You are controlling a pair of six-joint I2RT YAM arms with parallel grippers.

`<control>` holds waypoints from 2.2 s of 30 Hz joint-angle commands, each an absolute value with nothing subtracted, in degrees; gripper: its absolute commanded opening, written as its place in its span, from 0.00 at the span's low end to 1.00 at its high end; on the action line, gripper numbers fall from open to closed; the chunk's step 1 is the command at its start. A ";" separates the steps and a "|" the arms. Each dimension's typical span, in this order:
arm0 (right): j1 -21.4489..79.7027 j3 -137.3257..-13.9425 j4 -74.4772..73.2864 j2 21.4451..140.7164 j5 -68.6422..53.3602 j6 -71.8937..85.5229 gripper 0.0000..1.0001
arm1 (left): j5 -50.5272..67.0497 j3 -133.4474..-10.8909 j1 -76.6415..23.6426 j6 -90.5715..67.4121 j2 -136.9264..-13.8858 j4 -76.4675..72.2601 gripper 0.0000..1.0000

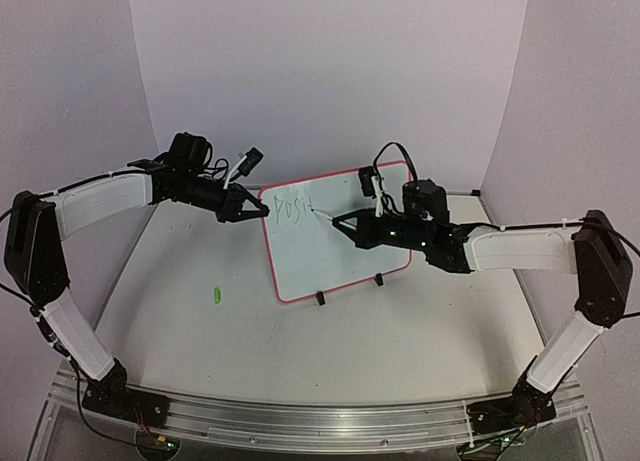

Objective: Write a sentence on the whiteboard

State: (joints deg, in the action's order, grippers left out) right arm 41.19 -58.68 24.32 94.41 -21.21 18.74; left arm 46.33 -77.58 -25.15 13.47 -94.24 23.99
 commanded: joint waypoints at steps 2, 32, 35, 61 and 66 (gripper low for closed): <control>41.13 -57.81 24.52 93.31 -17.19 18.65 0.00 | 44.15 -78.49 -26.37 15.03 -94.97 26.36 0.00; 41.13 -60.99 22.85 91.21 -17.73 16.71 0.00 | 43.86 -78.49 -26.63 15.06 -94.65 26.46 0.00; 41.14 -61.50 22.78 91.79 -17.52 16.53 0.00 | 43.86 -78.49 -26.71 15.07 -94.67 26.51 0.00; 41.26 -56.43 22.19 90.52 -16.22 18.21 0.00 | 43.77 -78.57 -26.72 15.12 -94.59 26.54 0.00; 41.55 -56.15 23.07 87.77 -17.91 17.89 0.00 | 43.74 -78.56 -26.72 15.17 -94.53 26.61 0.00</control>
State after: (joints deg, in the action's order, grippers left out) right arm 41.41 -56.42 21.56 91.77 -17.45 17.91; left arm 46.30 -77.58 -25.23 13.56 -94.26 24.01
